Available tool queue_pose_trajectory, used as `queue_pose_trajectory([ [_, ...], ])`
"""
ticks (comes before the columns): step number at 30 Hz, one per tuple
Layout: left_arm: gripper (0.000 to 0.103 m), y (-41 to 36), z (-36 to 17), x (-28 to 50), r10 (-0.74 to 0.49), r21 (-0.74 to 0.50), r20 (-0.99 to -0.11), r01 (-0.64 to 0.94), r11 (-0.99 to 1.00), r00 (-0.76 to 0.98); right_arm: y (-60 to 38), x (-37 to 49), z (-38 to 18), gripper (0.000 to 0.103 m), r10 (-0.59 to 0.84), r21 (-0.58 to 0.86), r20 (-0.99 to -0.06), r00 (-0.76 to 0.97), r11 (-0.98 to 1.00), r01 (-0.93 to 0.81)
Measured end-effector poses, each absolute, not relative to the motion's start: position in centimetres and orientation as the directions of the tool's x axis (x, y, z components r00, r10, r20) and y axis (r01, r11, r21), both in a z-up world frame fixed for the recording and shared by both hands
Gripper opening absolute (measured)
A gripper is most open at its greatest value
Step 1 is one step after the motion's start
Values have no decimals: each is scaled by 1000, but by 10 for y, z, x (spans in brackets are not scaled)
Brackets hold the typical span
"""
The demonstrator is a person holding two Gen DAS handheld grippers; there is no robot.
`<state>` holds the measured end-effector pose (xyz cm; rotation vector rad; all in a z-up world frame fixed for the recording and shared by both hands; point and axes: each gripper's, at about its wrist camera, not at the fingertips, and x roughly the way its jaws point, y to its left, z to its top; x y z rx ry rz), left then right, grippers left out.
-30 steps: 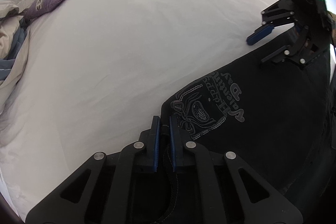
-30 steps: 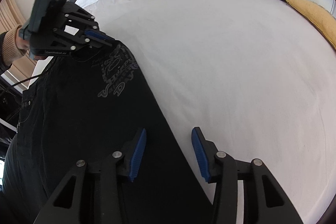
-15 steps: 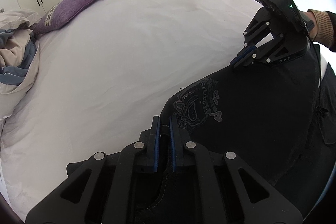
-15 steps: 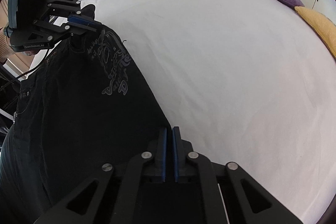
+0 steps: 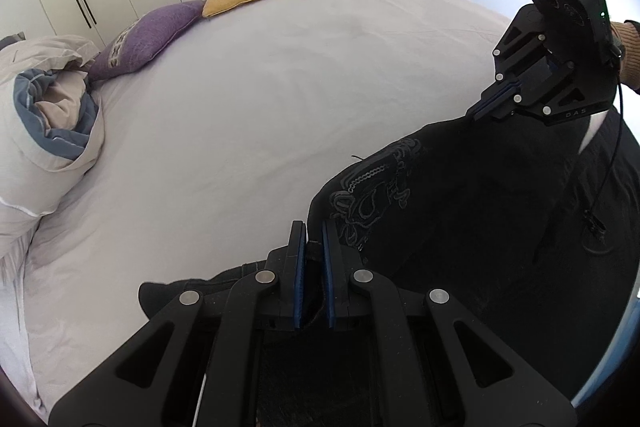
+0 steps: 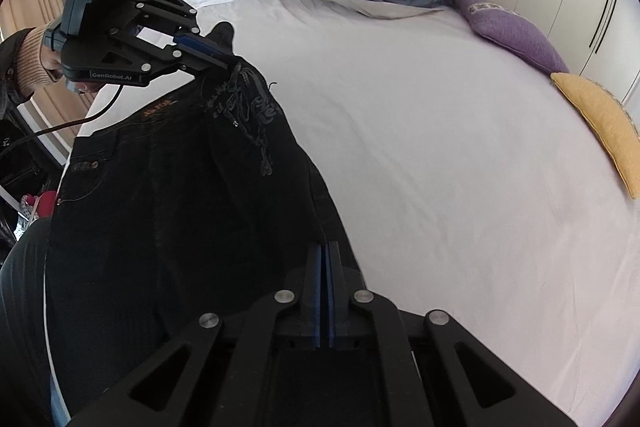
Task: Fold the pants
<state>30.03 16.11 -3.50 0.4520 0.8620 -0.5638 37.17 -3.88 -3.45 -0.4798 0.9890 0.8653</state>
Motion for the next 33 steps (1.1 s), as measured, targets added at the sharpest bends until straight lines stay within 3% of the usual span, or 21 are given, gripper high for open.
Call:
queue_pose_trajectory([
  [17, 7, 197, -48, 149, -240, 159, -831, 627, 762, 502, 22, 236, -38, 3, 385, -13, -900, 204, 445, -896],
  [33, 7, 192, -102, 20, -160, 244, -882, 720, 649, 443, 53, 116, -71, 2, 265, -86, -958, 113, 110, -990],
])
